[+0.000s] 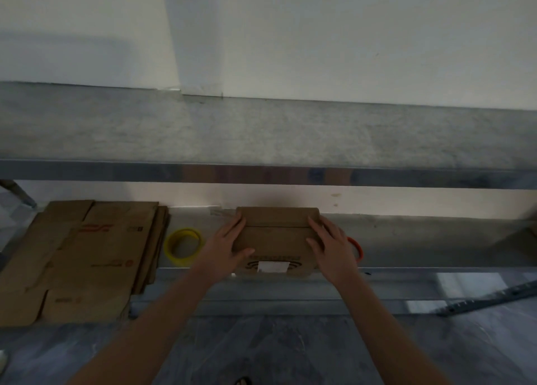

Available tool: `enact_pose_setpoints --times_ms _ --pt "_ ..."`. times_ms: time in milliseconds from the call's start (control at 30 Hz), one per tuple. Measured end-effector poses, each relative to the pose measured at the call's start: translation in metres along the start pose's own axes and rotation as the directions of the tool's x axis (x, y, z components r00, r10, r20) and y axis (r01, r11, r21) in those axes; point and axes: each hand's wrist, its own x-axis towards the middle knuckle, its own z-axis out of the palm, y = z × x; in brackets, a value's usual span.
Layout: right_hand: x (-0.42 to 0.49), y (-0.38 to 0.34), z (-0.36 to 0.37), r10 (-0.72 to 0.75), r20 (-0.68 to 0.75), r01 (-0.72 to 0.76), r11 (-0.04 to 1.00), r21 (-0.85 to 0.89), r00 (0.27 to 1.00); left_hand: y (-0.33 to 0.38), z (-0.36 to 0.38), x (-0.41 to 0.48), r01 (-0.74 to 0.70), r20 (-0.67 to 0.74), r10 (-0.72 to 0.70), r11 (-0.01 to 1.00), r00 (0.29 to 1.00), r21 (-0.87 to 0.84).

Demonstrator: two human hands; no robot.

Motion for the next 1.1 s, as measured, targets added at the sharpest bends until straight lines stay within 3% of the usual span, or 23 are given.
enact_pose_setpoints --times_ms 100,200,433,533,667,867,933,1100 --pt "0.005 -0.004 -0.001 0.026 0.03 -0.027 0.999 0.031 0.999 0.003 -0.003 0.007 0.033 0.023 -0.035 0.996 0.999 0.078" --pt "0.01 -0.009 -0.007 0.017 0.043 -0.014 0.997 -0.082 0.999 0.005 -0.007 0.012 0.078 0.093 -0.086 0.994 0.992 0.077" --pt "-0.011 -0.03 -0.019 -0.076 0.099 0.104 0.94 -0.324 0.992 0.018 -0.029 -0.002 -0.088 0.062 0.068 0.895 0.996 0.436" --pt "-0.018 -0.052 -0.02 -0.197 0.079 0.212 0.903 -0.373 0.977 0.022 -0.045 -0.011 -0.105 0.033 0.102 0.87 0.994 0.481" --pt "-0.019 -0.096 -0.008 -0.423 0.06 0.413 0.831 -0.373 0.904 -0.003 -0.07 -0.032 -0.053 -0.021 0.077 0.836 0.997 0.547" --pt "-0.04 -0.173 0.066 -0.589 0.091 0.588 0.757 -0.286 0.803 -0.074 -0.089 -0.077 -0.003 0.022 -0.014 0.788 1.0 0.615" --pt "-0.044 -0.186 0.099 -0.546 0.113 0.557 0.808 -0.193 0.83 -0.09 -0.089 -0.079 -0.028 0.072 -0.016 0.82 0.997 0.572" --pt "-0.051 -0.18 0.17 -0.12 0.279 0.17 0.972 -0.164 0.953 -0.134 -0.066 -0.074 -0.148 0.237 0.011 0.808 0.971 0.57"
